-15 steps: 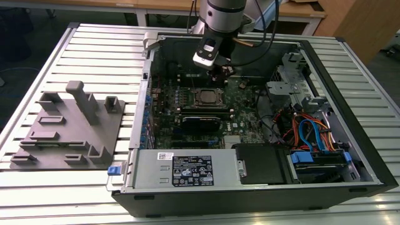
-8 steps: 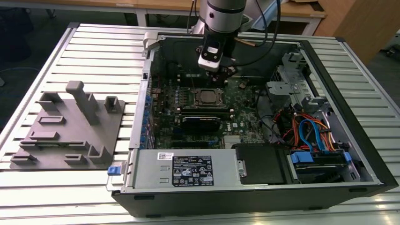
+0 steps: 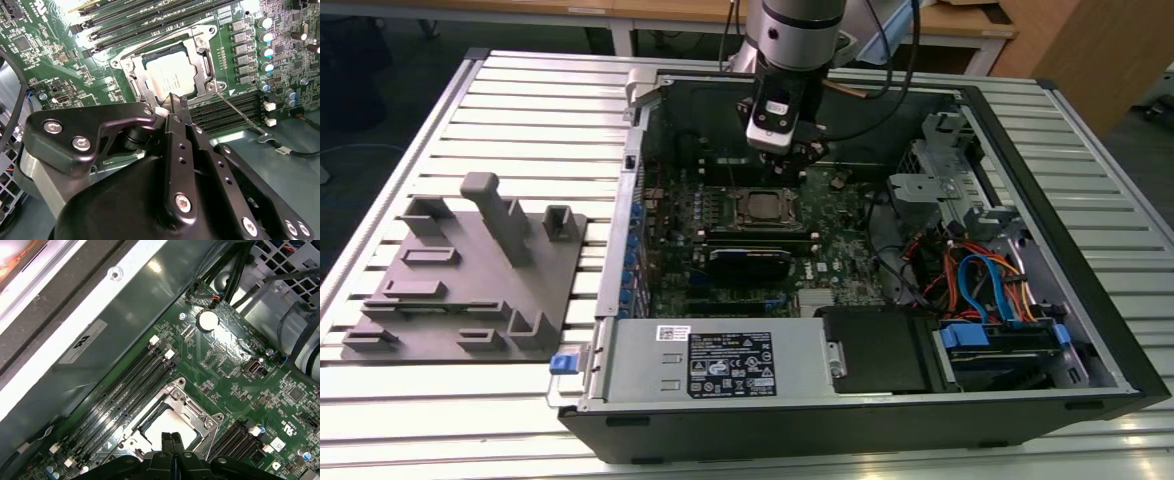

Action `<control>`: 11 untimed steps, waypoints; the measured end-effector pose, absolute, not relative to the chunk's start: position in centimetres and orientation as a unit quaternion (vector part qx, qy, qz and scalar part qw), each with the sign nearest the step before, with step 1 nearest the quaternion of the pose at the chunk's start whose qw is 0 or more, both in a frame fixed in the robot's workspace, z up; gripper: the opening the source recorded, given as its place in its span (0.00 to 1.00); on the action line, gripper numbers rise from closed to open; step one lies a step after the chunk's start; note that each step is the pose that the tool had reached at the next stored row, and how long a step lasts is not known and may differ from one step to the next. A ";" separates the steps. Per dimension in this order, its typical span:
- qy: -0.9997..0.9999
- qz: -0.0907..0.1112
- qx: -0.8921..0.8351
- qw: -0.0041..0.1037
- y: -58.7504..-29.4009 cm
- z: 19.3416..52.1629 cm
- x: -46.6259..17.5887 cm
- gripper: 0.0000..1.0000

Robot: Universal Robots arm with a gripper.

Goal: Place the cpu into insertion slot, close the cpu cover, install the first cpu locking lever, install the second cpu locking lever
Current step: 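Install the first cpu locking lever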

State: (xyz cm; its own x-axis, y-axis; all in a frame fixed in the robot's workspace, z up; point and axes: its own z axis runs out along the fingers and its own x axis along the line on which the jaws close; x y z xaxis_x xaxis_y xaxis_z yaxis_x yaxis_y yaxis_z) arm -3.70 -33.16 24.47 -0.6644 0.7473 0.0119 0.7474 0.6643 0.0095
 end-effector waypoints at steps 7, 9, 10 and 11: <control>-0.912 -0.007 -0.410 0.003 -33.2 24.5 -3.7 0.10; -0.912 -0.007 -0.410 0.003 -33.2 24.5 -3.7 0.10; -0.912 -0.007 -0.410 0.003 -33.2 24.5 -3.7 0.10; -0.912 -0.007 -0.409 0.003 -33.2 24.5 -3.7 0.10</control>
State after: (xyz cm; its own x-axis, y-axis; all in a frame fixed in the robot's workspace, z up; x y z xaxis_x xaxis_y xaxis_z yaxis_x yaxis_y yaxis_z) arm -3.70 -33.16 24.47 -0.6646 0.7471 0.0119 0.7472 0.6645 0.0095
